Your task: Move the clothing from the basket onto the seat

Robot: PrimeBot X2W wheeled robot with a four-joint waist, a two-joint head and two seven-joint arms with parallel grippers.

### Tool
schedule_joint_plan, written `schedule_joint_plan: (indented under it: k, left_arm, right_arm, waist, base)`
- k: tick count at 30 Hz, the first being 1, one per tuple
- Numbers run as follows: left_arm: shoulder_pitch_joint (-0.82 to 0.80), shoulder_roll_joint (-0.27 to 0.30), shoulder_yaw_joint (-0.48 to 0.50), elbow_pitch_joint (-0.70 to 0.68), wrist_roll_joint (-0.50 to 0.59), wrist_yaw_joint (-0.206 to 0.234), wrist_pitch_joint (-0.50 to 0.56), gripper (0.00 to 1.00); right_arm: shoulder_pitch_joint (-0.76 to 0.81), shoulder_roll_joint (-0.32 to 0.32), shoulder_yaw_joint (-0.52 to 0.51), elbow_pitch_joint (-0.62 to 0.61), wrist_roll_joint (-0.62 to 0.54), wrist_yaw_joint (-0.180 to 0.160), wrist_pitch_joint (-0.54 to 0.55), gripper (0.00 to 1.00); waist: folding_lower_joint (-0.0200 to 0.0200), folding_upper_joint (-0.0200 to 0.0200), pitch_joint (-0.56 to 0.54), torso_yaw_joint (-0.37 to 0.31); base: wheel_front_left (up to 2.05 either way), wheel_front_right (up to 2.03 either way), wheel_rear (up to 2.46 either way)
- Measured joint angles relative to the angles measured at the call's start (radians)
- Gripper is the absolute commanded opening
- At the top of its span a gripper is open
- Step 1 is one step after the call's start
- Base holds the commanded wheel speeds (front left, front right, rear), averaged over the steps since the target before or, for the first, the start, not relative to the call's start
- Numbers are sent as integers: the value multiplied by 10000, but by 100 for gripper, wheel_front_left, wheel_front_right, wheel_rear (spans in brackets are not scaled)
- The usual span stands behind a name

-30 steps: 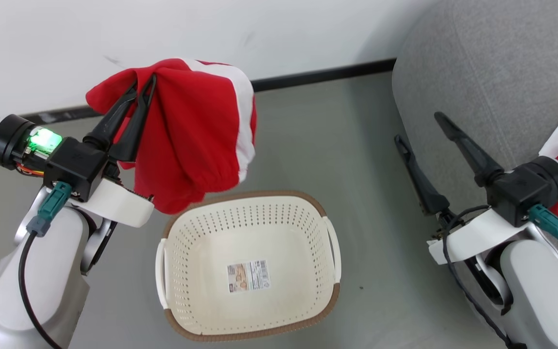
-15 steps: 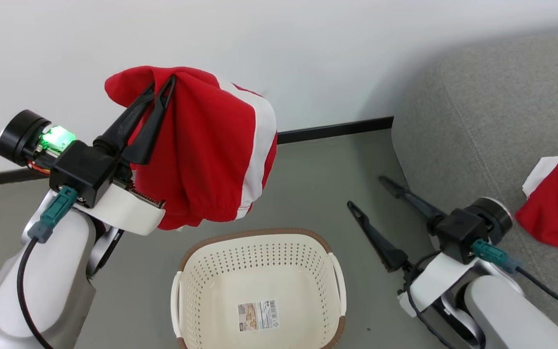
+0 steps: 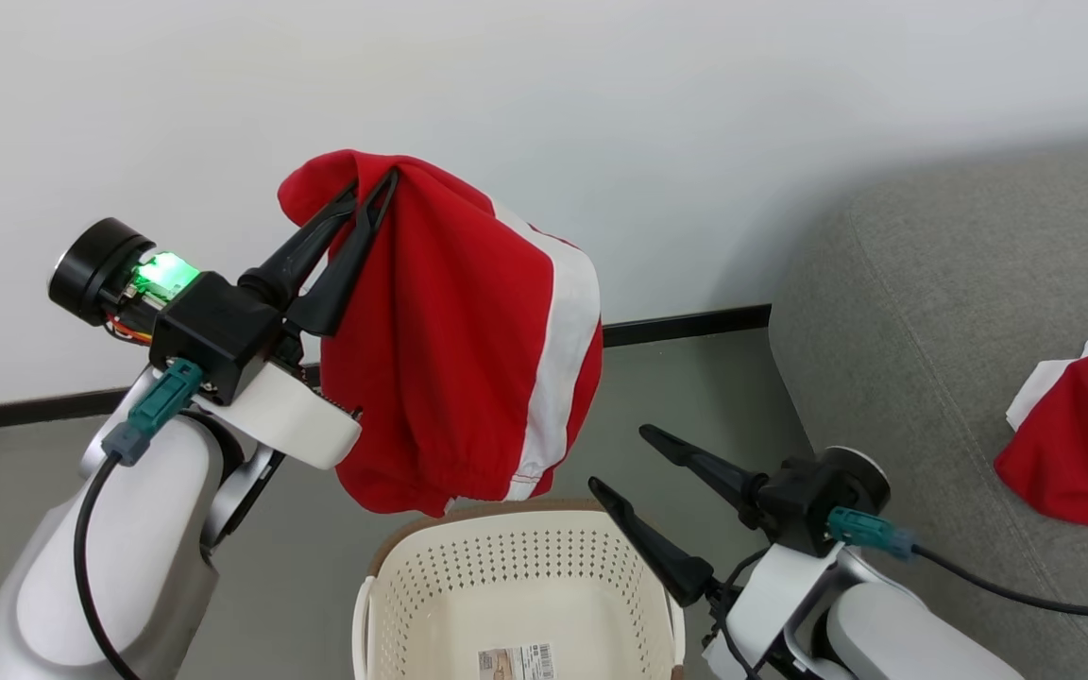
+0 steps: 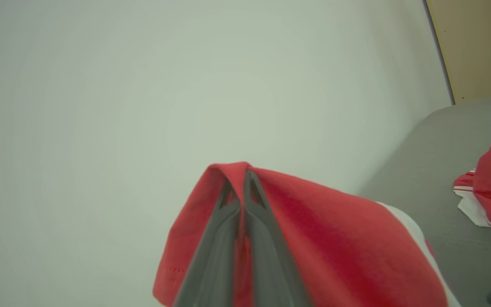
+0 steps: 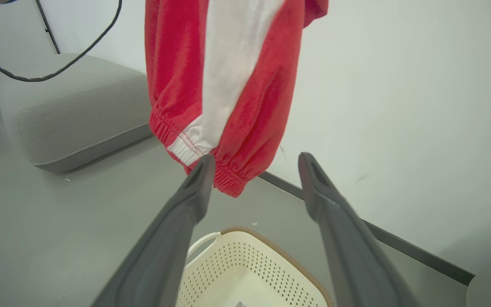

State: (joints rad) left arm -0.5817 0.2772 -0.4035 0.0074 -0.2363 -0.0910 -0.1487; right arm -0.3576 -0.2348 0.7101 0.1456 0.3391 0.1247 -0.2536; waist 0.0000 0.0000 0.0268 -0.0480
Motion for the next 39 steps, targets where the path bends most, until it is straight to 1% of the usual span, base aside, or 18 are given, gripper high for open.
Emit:
schedule_joint_plan:
  k: [9, 12, 20, 22, 30, 36, 37, 38, 39]
  left_arm:
    - [2, -194, -359, -481, -35, -12, 439, 0]
    - [2, -265, -487, -616, -79, -13, 614, 0]
    - [1, -508, -777, -842, -104, -13, 1047, 0]
    - [1, -543, -838, -884, -104, -13, 1149, 0]
    - [1, -635, -999, -1062, -171, -13, 1434, 0]
    - [1, -761, -1141, -1187, -190, -59, 1578, 0]
    - [1, -792, -1164, -1202, -192, -73, 1582, 0]
    - [1, -811, -1187, -1216, -192, -75, 1618, 0]
    - [1, -825, -1204, -1221, -199, -75, 1655, 0]
  right_arm:
    - [-32, 213, 520, 546, 633, 0, 44, 100]
    - [-277, 265, 692, 752, 809, 0, 63, 100]
    - [-714, 644, 1893, 911, 1258, 0, 67, 100]
    - [-825, 721, 2010, 924, 1358, 0, 67, 100]
    - [-1487, 817, 2067, 1290, 1302, 0, 65, 100]
    - [-1871, 989, 2182, 1672, 890, 0, 61, 100]
    - [-1949, 1022, 2197, 1778, 790, 0, 59, 97]
    - [-2026, 1035, 2230, 1877, 671, 0, 59, 58]
    - [-2075, 1047, 2228, 1939, 522, 0, 59, 40]
  waist:
    - [0, 0, -487, 162]
    - [0, 0, -604, 227]
    - [0, 0, -802, 446]
    - [0, 0, -834, 503]
    - [0, 0, -919, 676]
    - [0, 0, -948, 767]
    - [0, 0, -952, 784]
    - [-1, 0, -956, 802]
    - [0, 0, -959, 818]
  base:
    - [0, 0, 0]
    - [0, 0, 0]
    - [0, 0, 0]
    - [0, 0, 0]
    - [0, 0, 0]
    - [0, 0, 0]
    - [0, 0, 0]
    - [0, 0, 0]
    - [0, 0, 0]
